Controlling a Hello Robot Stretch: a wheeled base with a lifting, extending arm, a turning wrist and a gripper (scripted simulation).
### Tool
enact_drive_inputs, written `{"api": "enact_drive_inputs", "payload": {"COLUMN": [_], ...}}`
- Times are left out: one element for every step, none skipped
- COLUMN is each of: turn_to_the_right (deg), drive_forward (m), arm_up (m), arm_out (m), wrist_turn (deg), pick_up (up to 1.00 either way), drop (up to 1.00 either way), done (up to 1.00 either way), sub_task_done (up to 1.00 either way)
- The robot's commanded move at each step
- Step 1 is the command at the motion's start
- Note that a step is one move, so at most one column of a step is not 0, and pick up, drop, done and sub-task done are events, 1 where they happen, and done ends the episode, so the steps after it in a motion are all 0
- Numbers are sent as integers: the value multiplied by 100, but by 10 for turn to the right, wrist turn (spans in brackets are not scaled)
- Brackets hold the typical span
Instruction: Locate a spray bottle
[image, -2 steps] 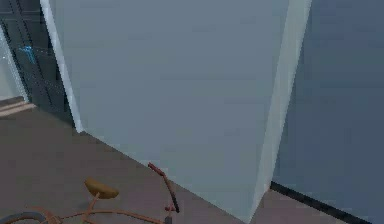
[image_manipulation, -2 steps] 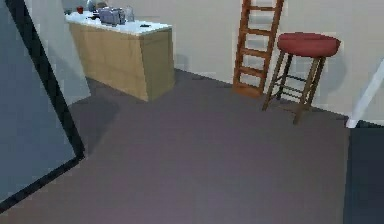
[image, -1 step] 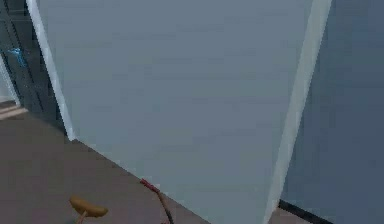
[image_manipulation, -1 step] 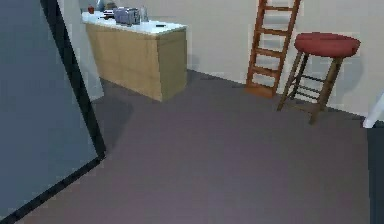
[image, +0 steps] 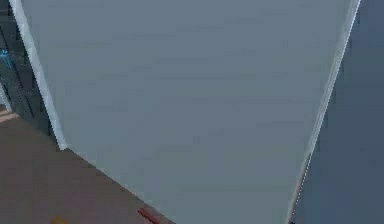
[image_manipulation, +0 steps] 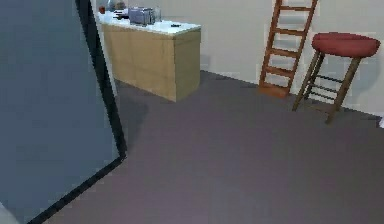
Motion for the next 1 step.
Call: {"api": "enact_drive_inputs", "payload": {"turn_to_the_right": [450], "drive_forward": [0], "arm_up": [0], "arm_out": [0], "wrist_turn": [0], "pick_up": [0], "drop": [0], "done": [0], "sub_task_done": [0]}}
